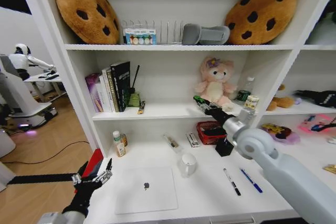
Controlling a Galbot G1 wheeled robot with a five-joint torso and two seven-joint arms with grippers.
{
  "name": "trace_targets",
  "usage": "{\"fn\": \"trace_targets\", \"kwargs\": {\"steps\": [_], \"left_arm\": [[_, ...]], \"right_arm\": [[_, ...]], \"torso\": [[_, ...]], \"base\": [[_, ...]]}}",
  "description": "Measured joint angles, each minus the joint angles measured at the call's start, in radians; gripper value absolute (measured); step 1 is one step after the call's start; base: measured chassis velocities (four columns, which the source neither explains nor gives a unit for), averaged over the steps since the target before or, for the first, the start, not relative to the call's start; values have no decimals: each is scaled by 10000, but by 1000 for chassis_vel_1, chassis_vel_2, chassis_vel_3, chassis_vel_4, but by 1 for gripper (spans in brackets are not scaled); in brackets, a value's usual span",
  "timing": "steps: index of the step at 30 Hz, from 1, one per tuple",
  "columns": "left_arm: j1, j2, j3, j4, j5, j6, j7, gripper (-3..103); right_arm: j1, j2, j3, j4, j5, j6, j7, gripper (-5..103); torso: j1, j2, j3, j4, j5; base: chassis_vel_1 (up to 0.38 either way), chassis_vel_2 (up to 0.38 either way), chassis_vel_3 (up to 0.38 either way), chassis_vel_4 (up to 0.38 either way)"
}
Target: Organize the objects on the table.
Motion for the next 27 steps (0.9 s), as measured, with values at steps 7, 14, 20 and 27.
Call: {"fn": "trace_targets", "kwargs": {"steps": [7, 14, 20, 27], "left_arm": [[-6, -102, -43, -1, 11, -5, -1, 100], [-64, -173, 2, -1, 32, -24, 1, 100], [-89, -110, 15, -1, 15, -31, 10, 100], [-163, -110, 157, -1, 24, -32, 12, 100]], "right_arm": [[1171, 694, -1663, -1278, -340, -9, -32, 36], [1828, 998, -2623, -1761, -568, 16, -39, 36], [1879, 931, -2645, -1692, -545, -98, -13, 42], [1687, 779, -2298, -1453, -452, -192, 17, 70]], "torso": [[1, -1, 0, -3, 2], [0, 2, -3, -5, 0], [0, 2, -2, -1, 3], [0, 0, 1, -5, 7]], "base": [[0, 0, 0, 0], [0, 0, 0, 0], [0, 0, 0, 0], [0, 0, 0, 0]]}}
